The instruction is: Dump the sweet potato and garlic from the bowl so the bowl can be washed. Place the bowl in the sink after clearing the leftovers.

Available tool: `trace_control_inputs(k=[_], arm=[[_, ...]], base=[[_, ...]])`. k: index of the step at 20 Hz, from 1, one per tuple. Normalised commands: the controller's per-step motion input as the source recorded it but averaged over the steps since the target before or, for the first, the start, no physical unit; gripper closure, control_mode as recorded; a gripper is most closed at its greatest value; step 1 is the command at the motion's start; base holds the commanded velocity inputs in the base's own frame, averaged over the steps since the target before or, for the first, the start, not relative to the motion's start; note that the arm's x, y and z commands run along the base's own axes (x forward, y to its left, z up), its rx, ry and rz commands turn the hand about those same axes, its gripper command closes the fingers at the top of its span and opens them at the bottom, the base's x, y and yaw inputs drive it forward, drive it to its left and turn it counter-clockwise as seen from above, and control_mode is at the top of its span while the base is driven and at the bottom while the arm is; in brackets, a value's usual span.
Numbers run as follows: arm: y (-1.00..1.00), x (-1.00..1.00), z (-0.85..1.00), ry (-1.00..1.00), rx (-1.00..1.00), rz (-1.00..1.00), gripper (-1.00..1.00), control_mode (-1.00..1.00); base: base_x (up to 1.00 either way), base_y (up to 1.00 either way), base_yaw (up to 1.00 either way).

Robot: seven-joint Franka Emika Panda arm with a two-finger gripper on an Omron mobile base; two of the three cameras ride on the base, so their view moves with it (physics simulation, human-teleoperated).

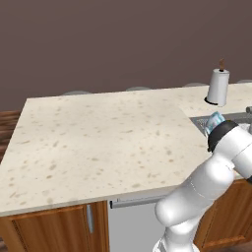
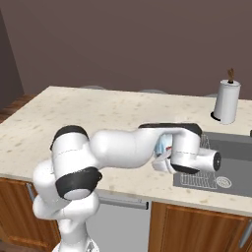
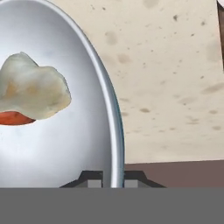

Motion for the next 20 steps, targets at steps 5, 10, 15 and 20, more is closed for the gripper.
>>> trace_control_inputs(k=[5,10,15,20], arm=[[-0.10,0.08,0.00,0.00,0.10,0.00,1.00,-1.00],[-0.03,0.04,0.00,0.00,0.03,0.00,1.00,-1.00],[-0.02,0.07,-0.03,0.00,0.01,0.00,1.00,-1.00],[-0.02,0.00,-0.17,0.00,0.10,0.00,1.00,-1.00]], base=[[0.00,0.00,0.00],[0.00,0.00,0.00],[0.00,0.00,0.00],[0.00,0.00,0.00]])
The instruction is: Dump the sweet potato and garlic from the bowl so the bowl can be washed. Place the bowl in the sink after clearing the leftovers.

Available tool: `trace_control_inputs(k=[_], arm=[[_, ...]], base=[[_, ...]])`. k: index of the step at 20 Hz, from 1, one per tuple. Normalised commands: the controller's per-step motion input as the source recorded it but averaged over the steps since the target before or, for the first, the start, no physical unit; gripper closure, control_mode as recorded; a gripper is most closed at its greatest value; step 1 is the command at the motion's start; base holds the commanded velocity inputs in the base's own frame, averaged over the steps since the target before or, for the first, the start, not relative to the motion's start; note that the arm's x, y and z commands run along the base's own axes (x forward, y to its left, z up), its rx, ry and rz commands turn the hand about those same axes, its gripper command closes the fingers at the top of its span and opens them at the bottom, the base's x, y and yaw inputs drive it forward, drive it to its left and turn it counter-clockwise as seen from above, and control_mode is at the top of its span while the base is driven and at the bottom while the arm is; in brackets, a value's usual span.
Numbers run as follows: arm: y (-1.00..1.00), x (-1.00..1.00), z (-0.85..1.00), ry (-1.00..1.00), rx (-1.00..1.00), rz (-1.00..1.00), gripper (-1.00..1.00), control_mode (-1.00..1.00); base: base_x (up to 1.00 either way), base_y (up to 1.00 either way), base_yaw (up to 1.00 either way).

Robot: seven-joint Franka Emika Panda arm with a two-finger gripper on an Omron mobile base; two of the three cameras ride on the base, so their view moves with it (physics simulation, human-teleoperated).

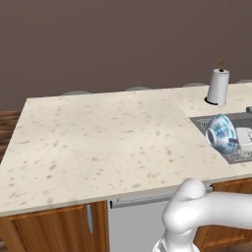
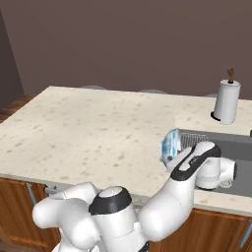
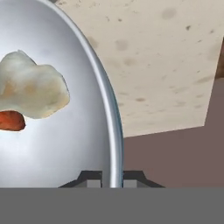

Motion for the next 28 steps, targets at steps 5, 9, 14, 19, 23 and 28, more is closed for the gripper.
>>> trace_control_inputs(k=[5,9,14,19,23,28], arm=[[-0.31,-0.01,-0.13,0.00,0.32,-0.04,1.00,-1.00],[-0.15,0.00,0.00,0.00,0.28,-0.04,1.00,-1.00],[-0.05,0.00,0.00,0.00,0.14,-0.01,1.00,-1.00],[-0.07,0.07,-0.11,0.00,0.04,-0.04,1.00,-1.00],[-0.30,0.11,-0.03,0.00,0.13,0.00,1.00,-1.00],[-0.06,0.00,0.00,0.00,0.07,0.00,1.00,-1.00]], base=[[0.00,0.00,0.00],[0.00,0.00,0.00],[0.00,0.00,0.00],[0.00,0.00,0.00],[0.00,0.00,0.00],[0.00,0.00,0.00]])
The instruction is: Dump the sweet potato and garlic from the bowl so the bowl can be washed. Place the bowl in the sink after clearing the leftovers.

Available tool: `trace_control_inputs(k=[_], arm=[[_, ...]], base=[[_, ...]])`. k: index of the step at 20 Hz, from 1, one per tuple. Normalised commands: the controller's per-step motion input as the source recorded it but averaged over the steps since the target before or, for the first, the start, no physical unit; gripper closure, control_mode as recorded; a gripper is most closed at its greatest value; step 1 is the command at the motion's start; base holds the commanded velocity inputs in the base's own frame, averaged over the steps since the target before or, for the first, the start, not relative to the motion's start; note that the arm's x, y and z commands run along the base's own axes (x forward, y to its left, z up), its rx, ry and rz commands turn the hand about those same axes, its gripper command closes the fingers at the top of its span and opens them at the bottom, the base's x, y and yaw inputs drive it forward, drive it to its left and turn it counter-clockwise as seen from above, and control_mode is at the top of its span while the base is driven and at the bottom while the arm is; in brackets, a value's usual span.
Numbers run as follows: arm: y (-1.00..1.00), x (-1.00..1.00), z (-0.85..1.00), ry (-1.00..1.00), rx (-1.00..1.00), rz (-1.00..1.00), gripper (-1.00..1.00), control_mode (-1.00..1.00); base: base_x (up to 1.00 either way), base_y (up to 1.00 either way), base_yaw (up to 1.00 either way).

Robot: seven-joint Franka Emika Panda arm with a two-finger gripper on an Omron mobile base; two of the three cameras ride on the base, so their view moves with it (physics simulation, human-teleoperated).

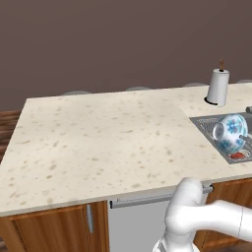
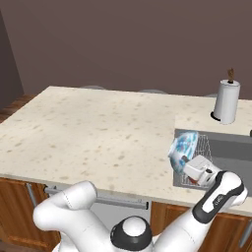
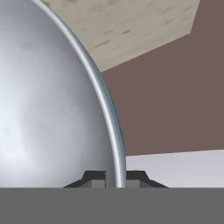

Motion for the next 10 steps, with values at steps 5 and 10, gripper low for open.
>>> trace_control_inputs(k=[5,10], arm=[[0.17,0.00,0.00,-0.03,0.03,0.00,1.00,-1.00],[0.96,-0.10,0.21,-0.24,-0.16,0.00,1.00,-1.00]], base=[[0.00,0.00,0.00],[0.00,0.00,0.00]])
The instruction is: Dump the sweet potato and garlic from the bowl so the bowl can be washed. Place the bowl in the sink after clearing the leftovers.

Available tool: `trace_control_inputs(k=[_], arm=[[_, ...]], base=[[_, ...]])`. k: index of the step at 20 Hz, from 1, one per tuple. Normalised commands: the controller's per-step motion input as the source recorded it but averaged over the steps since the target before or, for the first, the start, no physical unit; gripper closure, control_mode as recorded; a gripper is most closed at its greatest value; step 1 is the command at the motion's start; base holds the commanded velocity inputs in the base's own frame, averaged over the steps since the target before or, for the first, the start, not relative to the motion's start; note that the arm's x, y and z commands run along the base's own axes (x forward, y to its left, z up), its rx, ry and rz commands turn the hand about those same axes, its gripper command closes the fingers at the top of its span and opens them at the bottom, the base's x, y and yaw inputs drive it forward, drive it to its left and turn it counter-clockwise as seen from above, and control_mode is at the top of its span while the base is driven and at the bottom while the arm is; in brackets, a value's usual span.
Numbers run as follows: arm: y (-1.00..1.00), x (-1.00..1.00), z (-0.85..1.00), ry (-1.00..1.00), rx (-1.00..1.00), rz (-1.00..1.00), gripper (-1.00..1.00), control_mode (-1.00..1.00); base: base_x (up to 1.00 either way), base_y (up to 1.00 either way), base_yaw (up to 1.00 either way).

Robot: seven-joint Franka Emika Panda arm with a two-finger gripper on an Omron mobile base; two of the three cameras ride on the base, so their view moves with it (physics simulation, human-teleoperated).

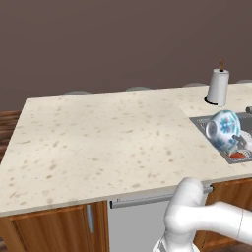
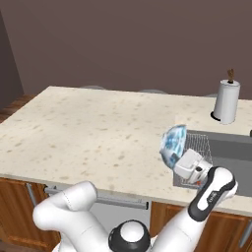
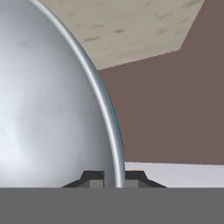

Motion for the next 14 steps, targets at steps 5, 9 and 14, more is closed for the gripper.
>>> trace_control_inputs(k=[5,9,14], arm=[[1.00,-0.18,0.33,-0.32,-0.34,0.00,1.00,-1.00],[1.00,-0.14,0.59,-0.37,-0.46,0.00,1.00,-1.00],[1.00,-0.26,0.65,-0.30,-0.61,0.00,1.00,-1.00]], base=[[0.00,0.00,0.00],[0.00,0.00,0.00],[0.00,0.00,0.00]])
